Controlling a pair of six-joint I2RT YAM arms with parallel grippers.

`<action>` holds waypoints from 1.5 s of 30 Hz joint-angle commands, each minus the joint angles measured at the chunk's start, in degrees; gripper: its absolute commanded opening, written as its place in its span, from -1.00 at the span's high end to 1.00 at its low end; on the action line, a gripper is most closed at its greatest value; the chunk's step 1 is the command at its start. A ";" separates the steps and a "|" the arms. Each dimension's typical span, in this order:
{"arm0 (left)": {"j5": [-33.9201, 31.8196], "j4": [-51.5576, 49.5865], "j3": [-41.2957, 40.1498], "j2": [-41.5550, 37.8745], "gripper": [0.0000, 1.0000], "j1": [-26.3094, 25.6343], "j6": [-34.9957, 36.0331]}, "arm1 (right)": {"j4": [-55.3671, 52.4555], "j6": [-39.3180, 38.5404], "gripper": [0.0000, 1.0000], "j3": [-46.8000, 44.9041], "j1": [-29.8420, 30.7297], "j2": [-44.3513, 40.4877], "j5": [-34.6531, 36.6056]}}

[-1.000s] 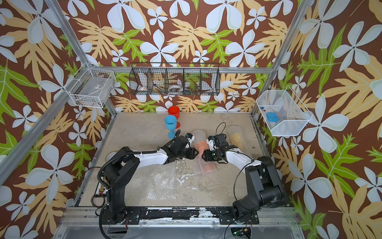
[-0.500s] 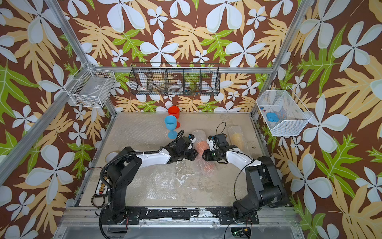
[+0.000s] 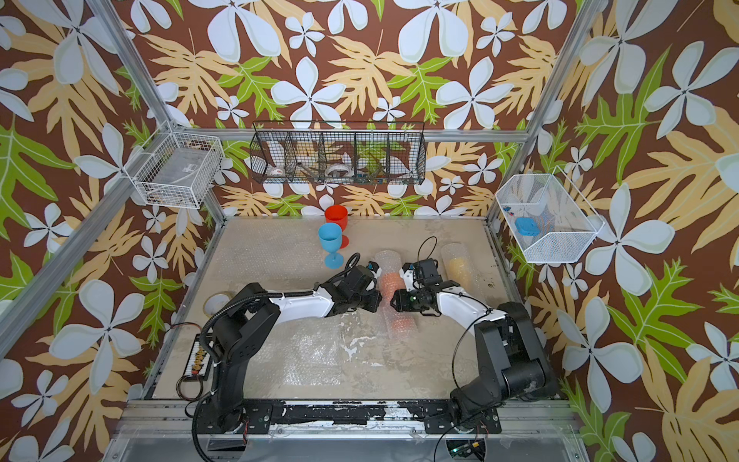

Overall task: Unpack wine glasses from bubble wrap
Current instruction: Unwrap the bubble wrap at the center of the board.

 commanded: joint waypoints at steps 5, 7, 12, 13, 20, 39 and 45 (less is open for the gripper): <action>-0.66 -0.44 -0.25 -2.13 0.75 0.03 1.12 | 0.83 0.13 0.29 0.11 0.00 0.00 0.88; -0.59 -0.40 -0.60 -2.35 0.75 -0.01 1.19 | 0.72 0.07 0.38 0.34 0.00 0.02 1.17; -0.75 -0.64 -0.92 -2.77 0.80 0.08 1.28 | 0.05 -0.13 0.47 0.64 0.00 -0.01 2.37; -0.75 -0.67 -0.96 -2.82 0.83 0.13 1.37 | -0.13 -0.22 0.50 0.64 -0.01 0.07 2.48; -0.63 -0.45 -1.14 -2.59 0.99 0.48 1.63 | -0.63 -0.48 0.55 0.54 0.00 -0.43 2.61; 1.56 2.78 -4.98 -5.00 1.00 3.02 1.51 | -1.92 -1.01 0.57 -0.33 -0.04 -1.06 5.07; 3.47 4.46 -6.67 -5.92 1.00 4.32 0.32 | -2.54 -1.27 0.57 -0.59 -0.03 -1.41 6.07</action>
